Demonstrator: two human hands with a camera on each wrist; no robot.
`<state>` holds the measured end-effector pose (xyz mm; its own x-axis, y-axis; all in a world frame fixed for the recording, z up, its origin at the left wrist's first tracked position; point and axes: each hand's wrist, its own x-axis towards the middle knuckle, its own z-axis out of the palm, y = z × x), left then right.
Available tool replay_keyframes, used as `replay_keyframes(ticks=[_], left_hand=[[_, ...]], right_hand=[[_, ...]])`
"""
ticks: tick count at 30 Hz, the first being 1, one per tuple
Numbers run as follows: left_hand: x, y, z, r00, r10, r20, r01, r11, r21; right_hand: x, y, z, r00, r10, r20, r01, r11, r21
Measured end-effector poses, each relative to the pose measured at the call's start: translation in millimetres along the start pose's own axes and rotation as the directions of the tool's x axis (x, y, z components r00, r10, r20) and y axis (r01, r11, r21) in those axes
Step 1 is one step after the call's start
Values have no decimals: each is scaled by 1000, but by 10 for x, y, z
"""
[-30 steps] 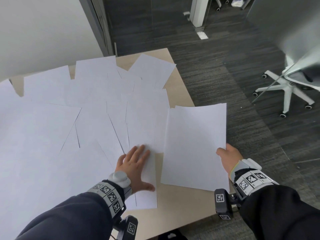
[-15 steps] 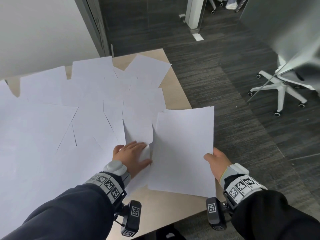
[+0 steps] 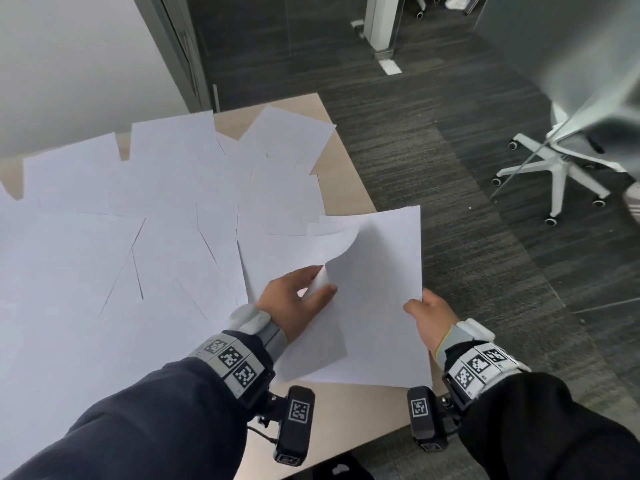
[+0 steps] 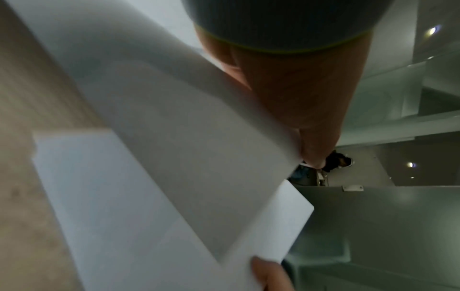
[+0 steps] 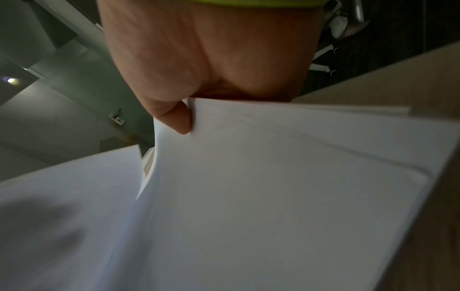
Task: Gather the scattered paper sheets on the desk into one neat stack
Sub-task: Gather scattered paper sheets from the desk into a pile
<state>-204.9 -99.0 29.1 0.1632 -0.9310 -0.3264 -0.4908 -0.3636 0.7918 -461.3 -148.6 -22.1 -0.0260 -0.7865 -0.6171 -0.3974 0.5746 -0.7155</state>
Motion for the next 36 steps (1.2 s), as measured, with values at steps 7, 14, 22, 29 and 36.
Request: replay_keyframes(ticks=[7, 14, 22, 29, 36], left_hand=[[102, -139, 473, 957, -13, 288, -176, 767, 617], [137, -247, 632, 945, -36, 326, -221, 665, 714], [282, -94, 790, 916, 163, 367, -312, 865, 393], [554, -305, 488, 990, 128, 57, -140, 892, 431], [759, -524, 126, 978, -206, -40, 178, 713, 678]], right_hand=[[6, -28, 195, 999, 28, 43, -31, 997, 76], [113, -48, 231, 998, 18, 54, -23, 995, 101], [144, -78, 222, 995, -34, 96, 23, 993, 120], [281, -83, 20, 999, -26, 21, 26, 1000, -15], [462, -83, -361, 980, -6, -198, 8, 1000, 11]])
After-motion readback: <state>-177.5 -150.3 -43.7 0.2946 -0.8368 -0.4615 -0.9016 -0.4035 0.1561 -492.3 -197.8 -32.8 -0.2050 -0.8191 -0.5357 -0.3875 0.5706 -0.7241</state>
